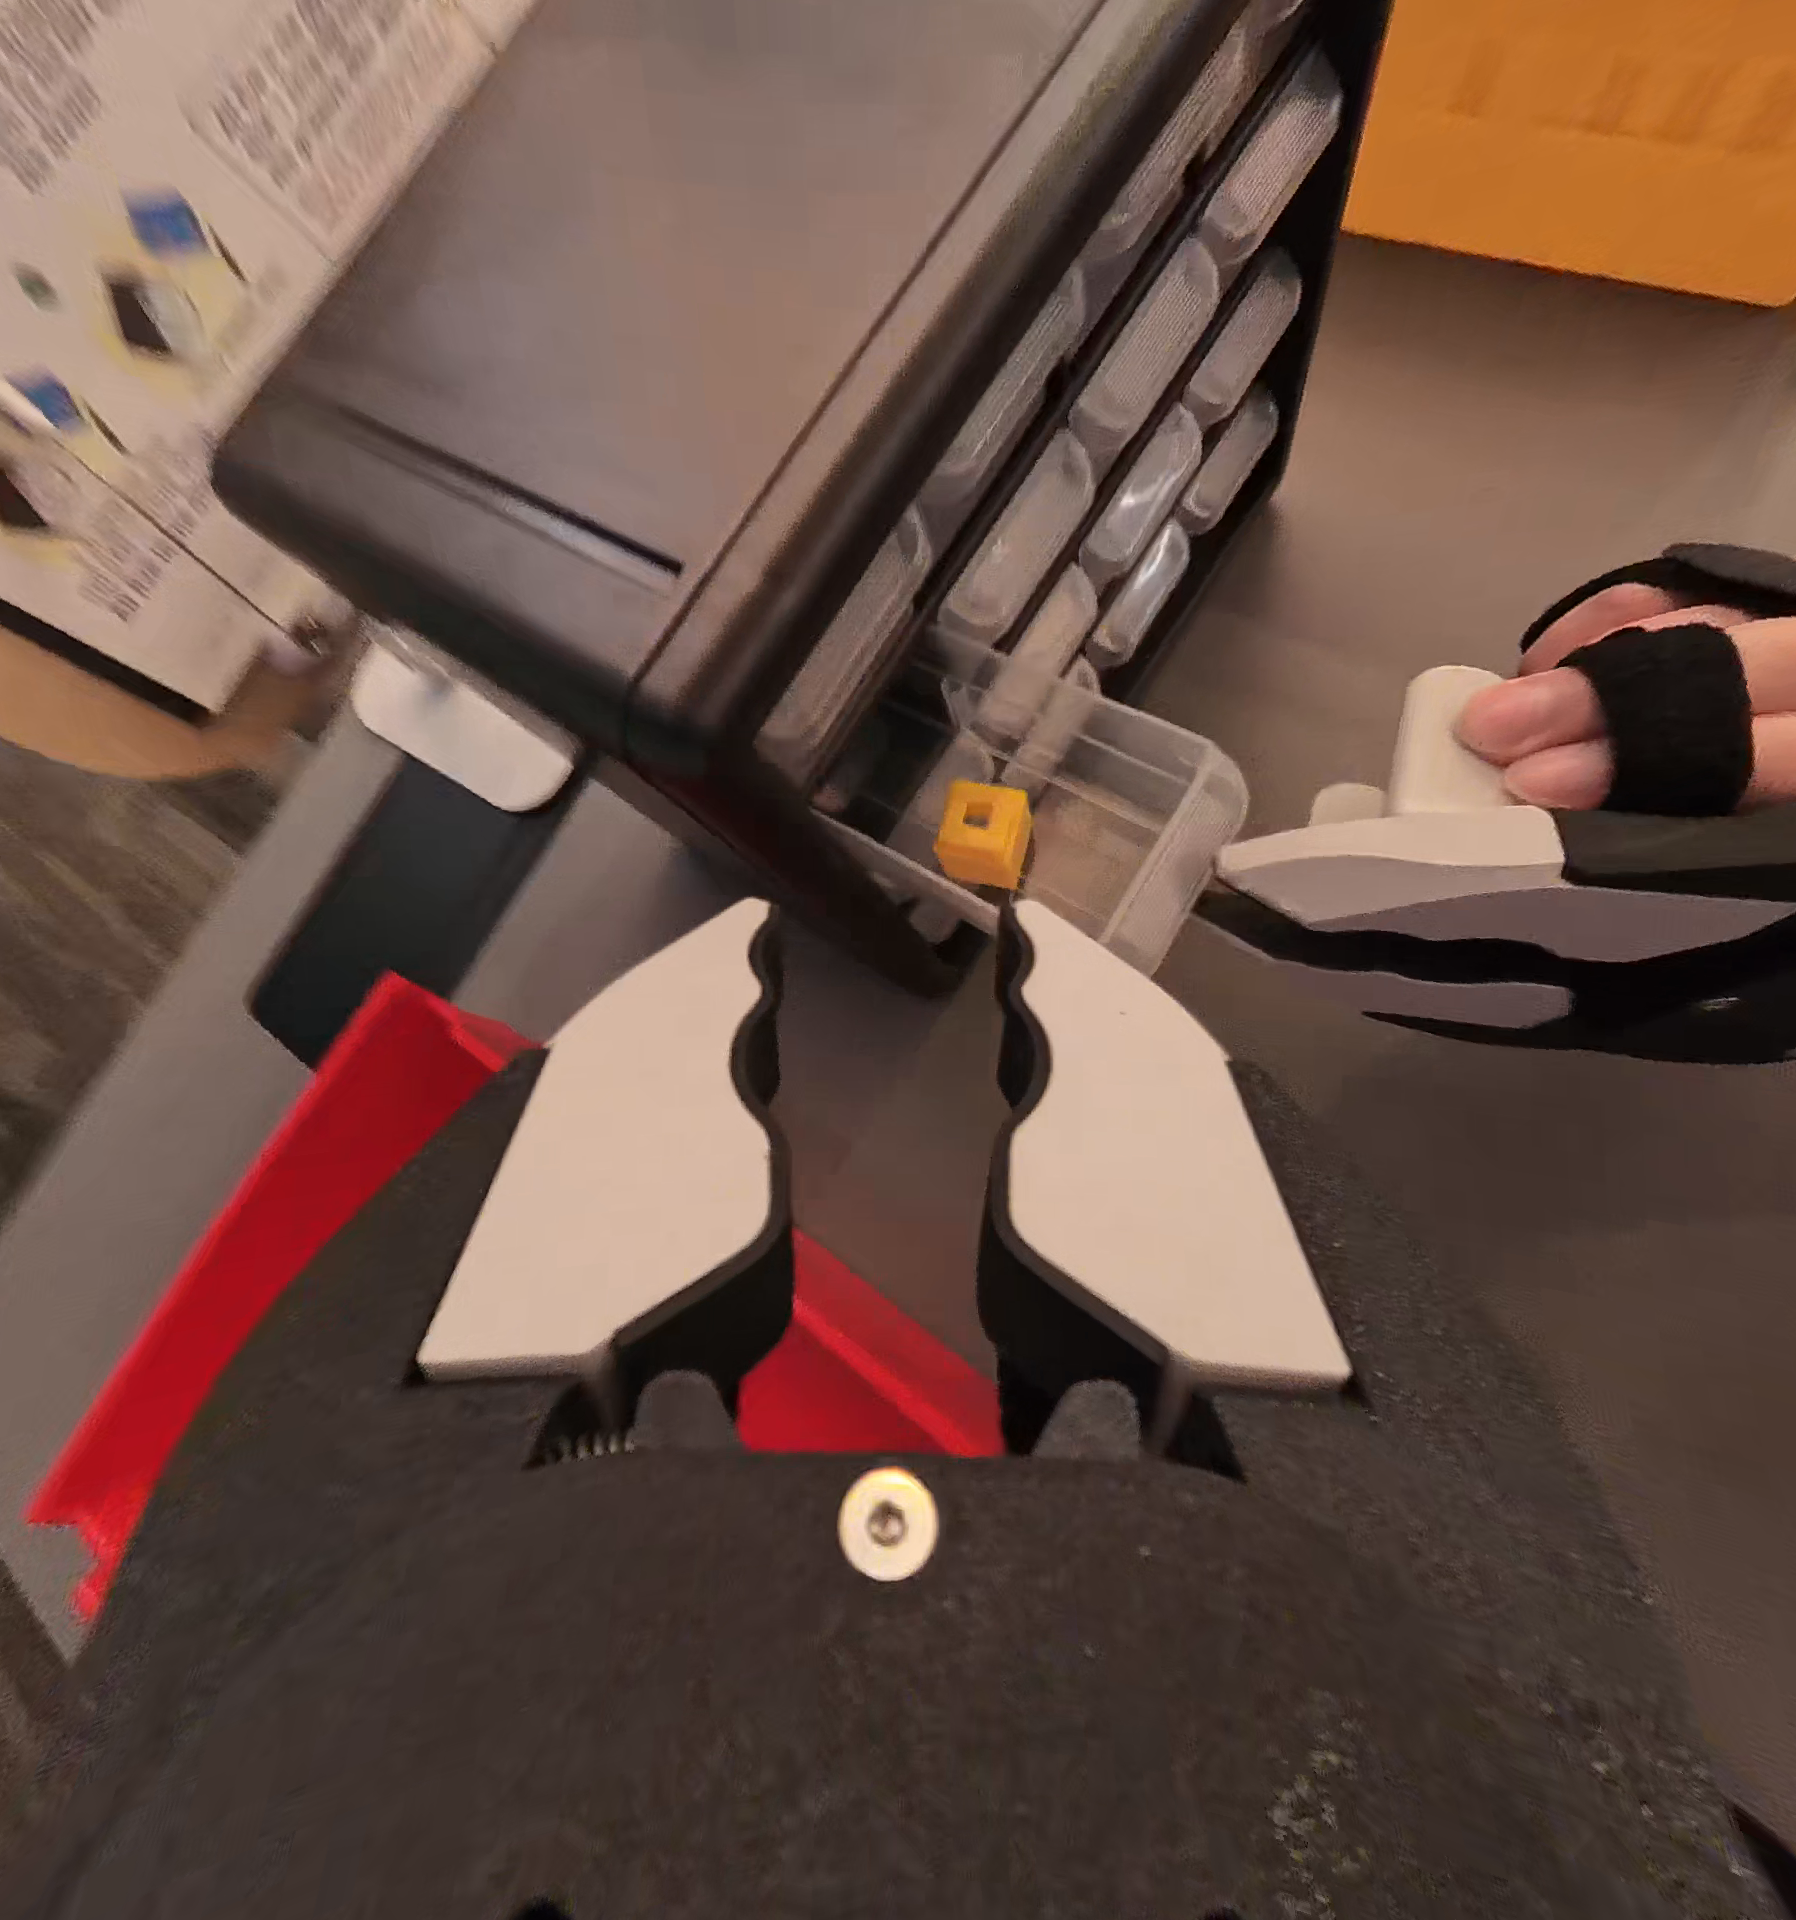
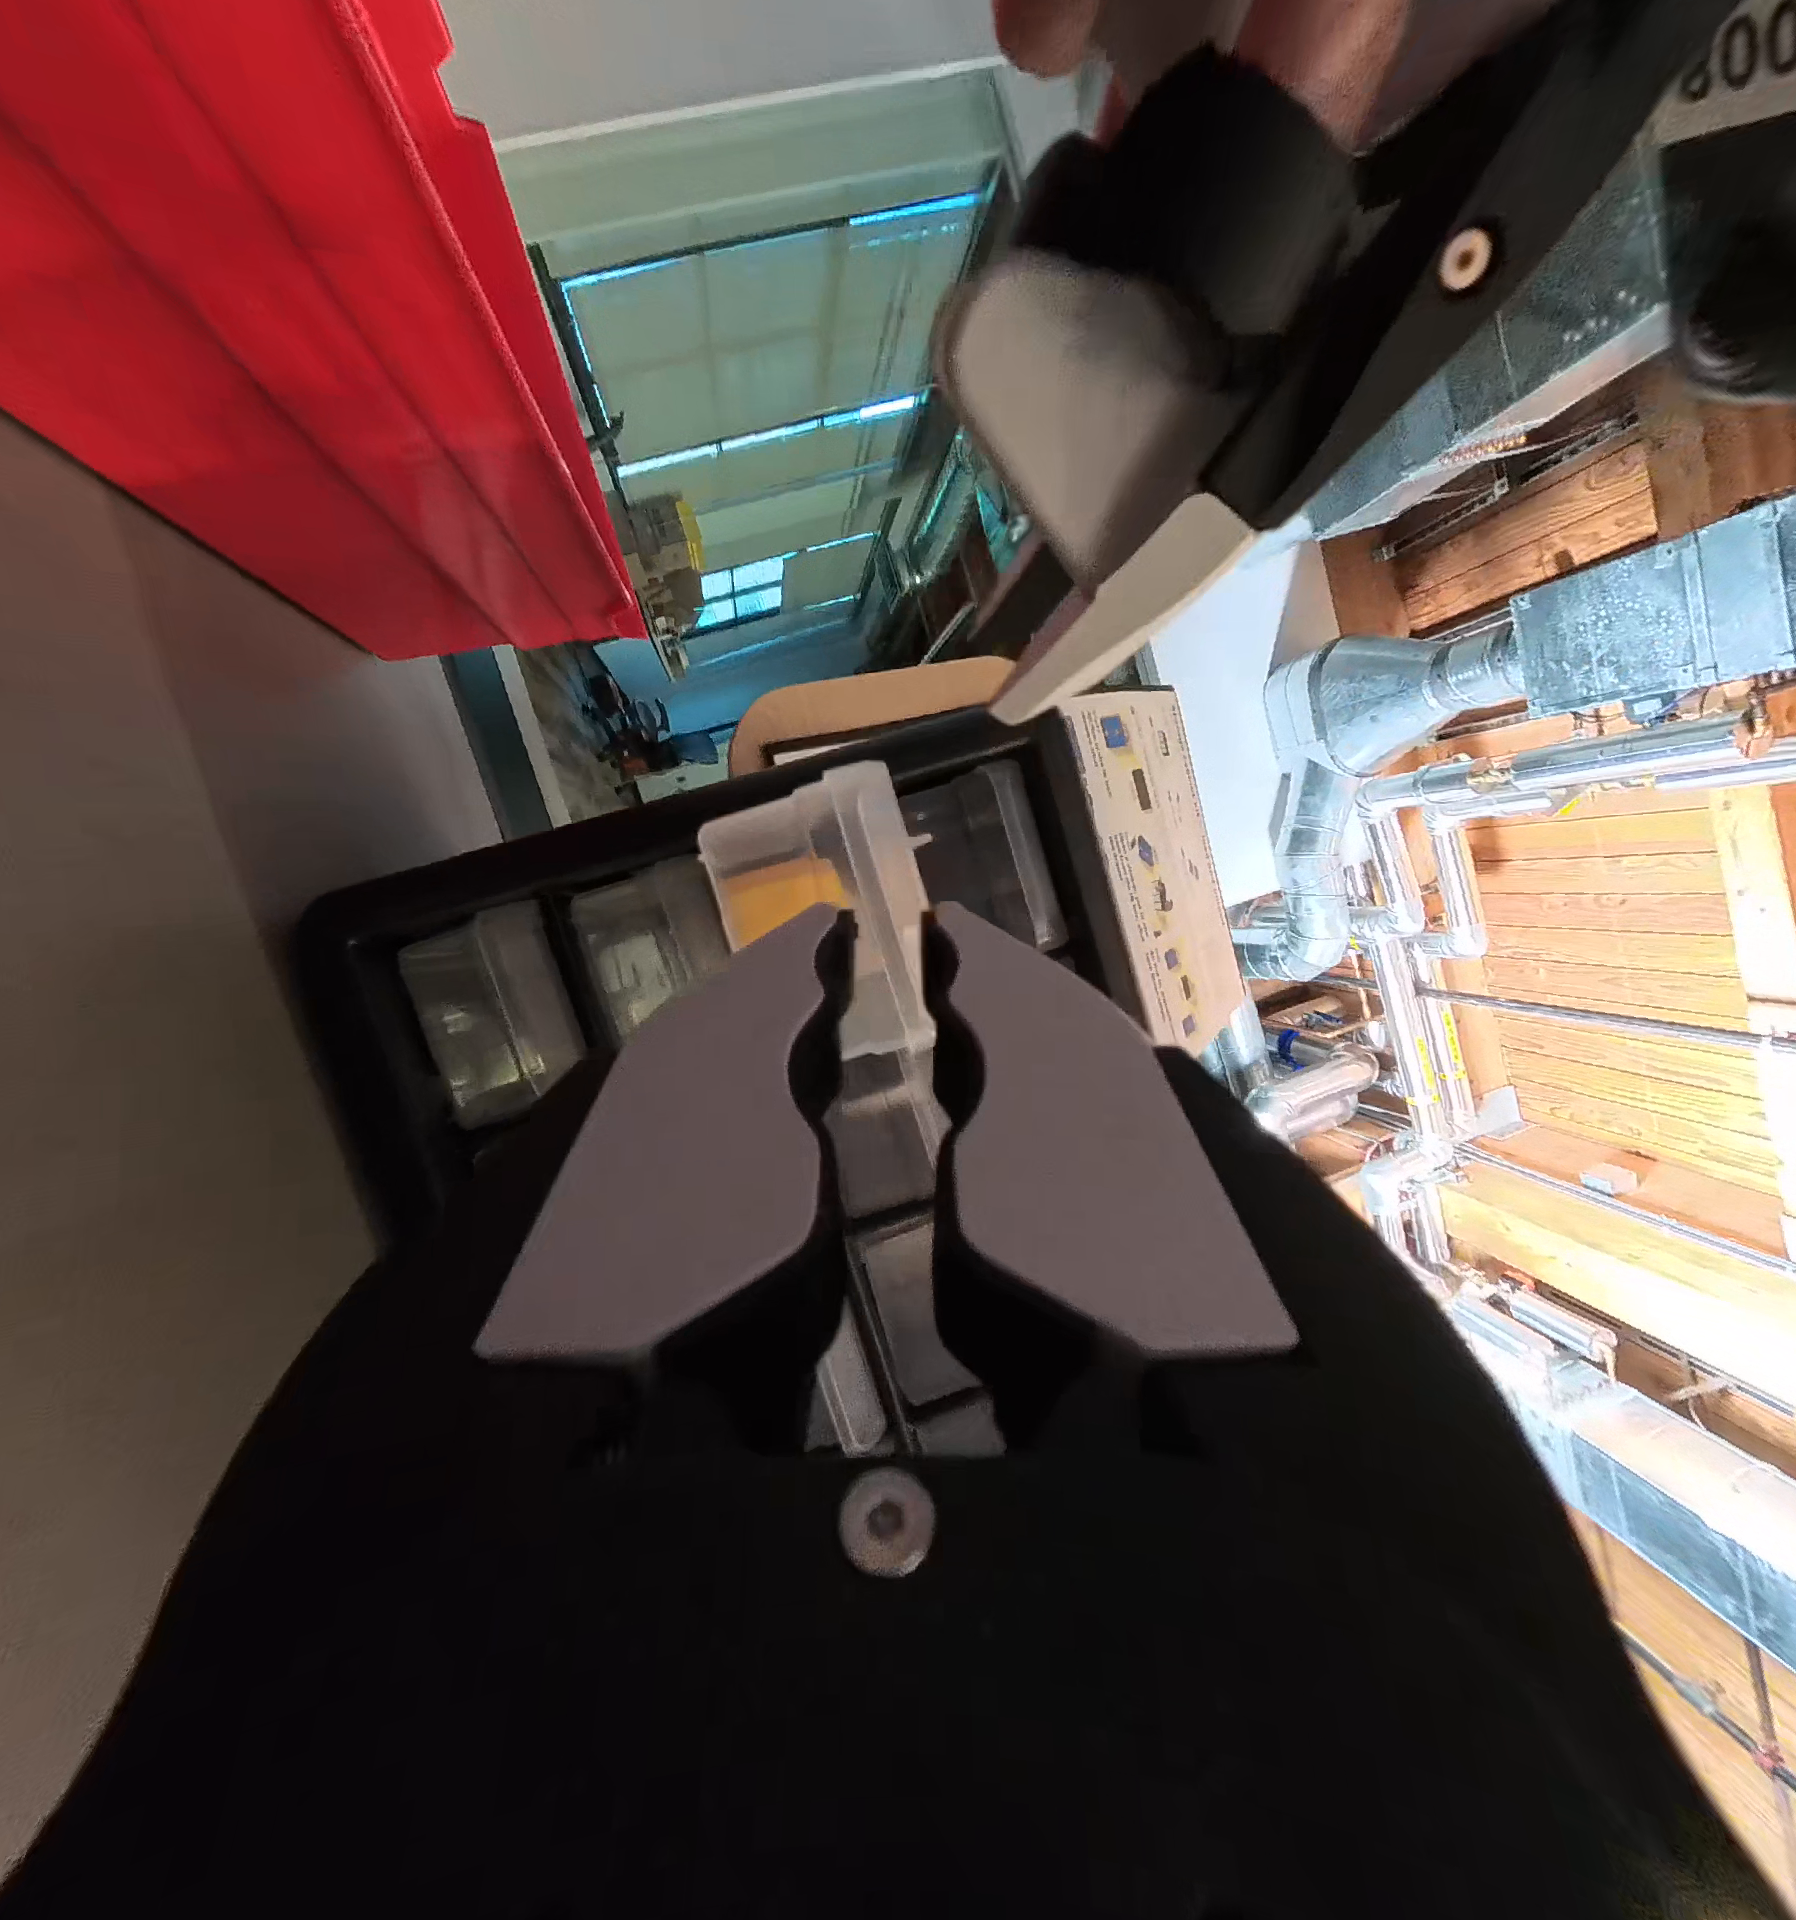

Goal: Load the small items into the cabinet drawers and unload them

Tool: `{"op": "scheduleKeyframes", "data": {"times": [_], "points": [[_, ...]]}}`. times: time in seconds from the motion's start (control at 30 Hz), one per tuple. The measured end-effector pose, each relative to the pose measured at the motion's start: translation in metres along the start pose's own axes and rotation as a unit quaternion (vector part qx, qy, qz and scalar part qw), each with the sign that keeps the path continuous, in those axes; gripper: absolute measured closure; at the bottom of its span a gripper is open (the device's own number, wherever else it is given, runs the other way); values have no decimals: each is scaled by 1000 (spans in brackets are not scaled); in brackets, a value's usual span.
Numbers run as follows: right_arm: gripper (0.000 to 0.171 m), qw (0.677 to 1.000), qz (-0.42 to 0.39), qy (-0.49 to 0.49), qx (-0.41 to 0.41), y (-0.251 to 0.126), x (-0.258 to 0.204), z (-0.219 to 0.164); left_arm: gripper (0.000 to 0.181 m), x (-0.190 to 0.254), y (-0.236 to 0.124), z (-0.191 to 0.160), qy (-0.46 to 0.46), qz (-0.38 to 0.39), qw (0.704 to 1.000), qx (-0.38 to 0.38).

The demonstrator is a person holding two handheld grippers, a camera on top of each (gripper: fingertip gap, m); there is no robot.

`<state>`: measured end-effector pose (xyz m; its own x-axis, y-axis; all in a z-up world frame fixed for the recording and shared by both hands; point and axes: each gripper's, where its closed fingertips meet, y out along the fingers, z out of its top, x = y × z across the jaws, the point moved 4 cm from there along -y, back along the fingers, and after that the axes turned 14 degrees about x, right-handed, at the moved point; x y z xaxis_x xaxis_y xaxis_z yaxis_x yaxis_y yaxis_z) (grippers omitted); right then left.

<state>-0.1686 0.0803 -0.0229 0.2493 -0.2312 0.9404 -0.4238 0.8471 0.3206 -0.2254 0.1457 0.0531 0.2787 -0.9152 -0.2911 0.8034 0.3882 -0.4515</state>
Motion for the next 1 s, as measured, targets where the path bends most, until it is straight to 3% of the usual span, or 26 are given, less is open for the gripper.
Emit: {"op": "scheduleKeyframes", "data": {"times": [0.1,0.23,0.4,0.47,0.6,0.67,0.83,1.0], "points": [[149,999,4,41,-4,-6,0,0,146,8,-3,14,61,-1,997,49],[149,996,-15,83,10,-15,12,-6,143,23,-9,22,168,11,981,95],[152,986,-30,159,41,-26,28,-25,137,36,9,8,276,41,959,60],[152,981,-39,185,33,-27,32,-39,138,42,14,-3,295,48,953,57],[152,966,-51,252,1,-28,34,-65,159,57,13,-6,290,67,940,170],[152,963,-50,266,-13,-28,33,-72,166,61,13,-12,308,81,928,192],[152,965,-43,257,-28,-27,28,-75,145,71,18,-26,357,122,903,207],[153,968,-28,248,-28,-24,22,-70,148,69,32,-37,426,178,873,158]]}}
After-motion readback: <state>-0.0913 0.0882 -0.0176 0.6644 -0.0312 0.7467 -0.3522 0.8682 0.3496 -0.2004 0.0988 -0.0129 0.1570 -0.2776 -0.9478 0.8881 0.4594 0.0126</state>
